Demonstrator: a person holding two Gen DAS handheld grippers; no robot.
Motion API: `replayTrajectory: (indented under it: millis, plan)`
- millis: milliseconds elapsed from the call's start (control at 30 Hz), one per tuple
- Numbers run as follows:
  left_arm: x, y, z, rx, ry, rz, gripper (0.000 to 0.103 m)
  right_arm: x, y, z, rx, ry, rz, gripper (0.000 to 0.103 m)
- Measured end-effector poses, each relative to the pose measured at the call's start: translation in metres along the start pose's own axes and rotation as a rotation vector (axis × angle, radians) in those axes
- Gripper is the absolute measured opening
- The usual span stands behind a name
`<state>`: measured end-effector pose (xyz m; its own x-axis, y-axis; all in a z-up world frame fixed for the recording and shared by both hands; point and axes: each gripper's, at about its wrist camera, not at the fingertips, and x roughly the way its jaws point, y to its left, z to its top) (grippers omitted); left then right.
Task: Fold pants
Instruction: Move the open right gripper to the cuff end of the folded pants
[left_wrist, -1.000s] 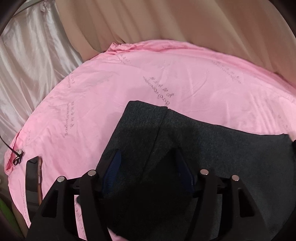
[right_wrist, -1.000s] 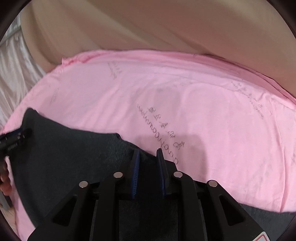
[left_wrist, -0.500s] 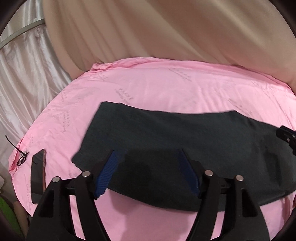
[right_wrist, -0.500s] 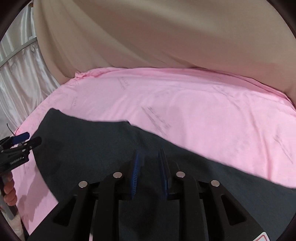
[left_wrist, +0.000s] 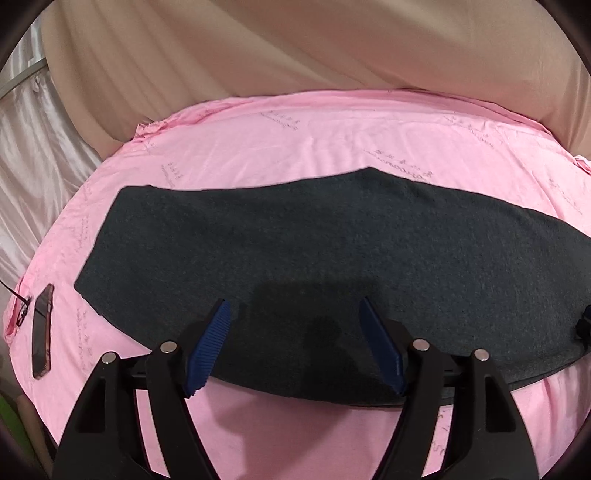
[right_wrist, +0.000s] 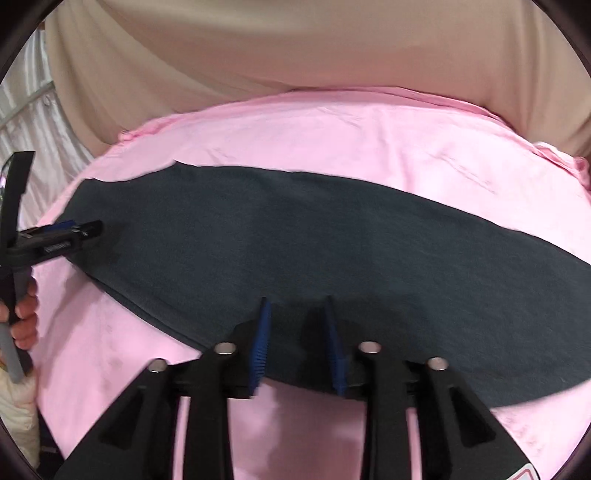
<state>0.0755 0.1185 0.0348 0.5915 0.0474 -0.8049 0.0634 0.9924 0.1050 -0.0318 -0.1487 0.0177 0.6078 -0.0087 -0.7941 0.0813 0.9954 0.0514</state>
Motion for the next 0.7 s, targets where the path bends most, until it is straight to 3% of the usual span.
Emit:
replayTrajectory:
  millis: [67, 233, 467, 567, 700]
  plan:
    - [0.003, -0.003, -0.003, -0.004, 0.014, 0.003, 0.072, -0.015, -0.021, -0.007, 0.052, -0.014, 0.044, 0.03]
    - [0.009, -0.005, -0.015, -0.006, 0.028, 0.009, 0.08, -0.058, -0.082, -0.03, 0.126, -0.097, -0.141, 0.032]
    - [0.006, -0.014, -0.028, -0.001, -0.034, 0.047, 0.093, -0.13, -0.251, -0.077, 0.499, -0.196, -0.373, 0.035]
    - [0.008, -0.013, -0.028, -0.015, -0.023, 0.031, 0.097, -0.142, -0.296, -0.071, 0.511, -0.186, -0.455, 0.036]
    - [0.007, -0.013, -0.028, -0.015, -0.024, 0.04, 0.098, -0.136, -0.326, -0.042, 0.498, -0.191, -0.44, 0.046]
